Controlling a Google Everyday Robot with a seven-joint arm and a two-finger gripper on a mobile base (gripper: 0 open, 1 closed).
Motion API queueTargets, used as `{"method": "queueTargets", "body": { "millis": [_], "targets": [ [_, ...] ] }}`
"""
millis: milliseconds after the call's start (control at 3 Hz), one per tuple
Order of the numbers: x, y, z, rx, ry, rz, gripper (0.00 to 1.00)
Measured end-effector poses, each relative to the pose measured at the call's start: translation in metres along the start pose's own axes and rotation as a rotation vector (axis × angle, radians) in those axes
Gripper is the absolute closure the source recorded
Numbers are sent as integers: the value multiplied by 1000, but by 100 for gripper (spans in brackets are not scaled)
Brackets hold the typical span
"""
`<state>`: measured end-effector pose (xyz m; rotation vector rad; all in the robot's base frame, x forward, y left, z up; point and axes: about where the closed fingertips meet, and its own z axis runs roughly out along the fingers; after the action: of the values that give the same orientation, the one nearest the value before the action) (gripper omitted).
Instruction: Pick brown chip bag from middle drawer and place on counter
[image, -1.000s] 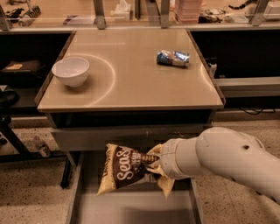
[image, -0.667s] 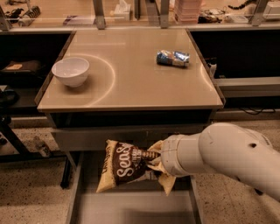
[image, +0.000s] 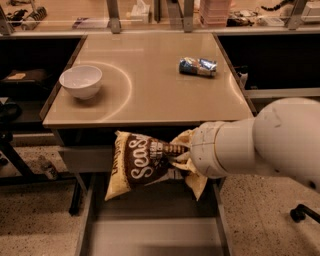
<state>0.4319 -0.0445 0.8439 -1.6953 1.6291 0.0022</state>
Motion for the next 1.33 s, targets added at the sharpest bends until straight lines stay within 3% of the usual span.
{"method": "queueTargets", "body": {
  "millis": [333, 667, 1000, 1333],
  "targets": [
    [-13, -37, -25, 26, -29, -58, 100],
    [-32, -90, -35, 47, -79, -125, 100],
    [-45, -145, -27, 48, -133, -164, 100],
    [-48, -188, -6, 41, -188, -156, 100]
  ]
}}
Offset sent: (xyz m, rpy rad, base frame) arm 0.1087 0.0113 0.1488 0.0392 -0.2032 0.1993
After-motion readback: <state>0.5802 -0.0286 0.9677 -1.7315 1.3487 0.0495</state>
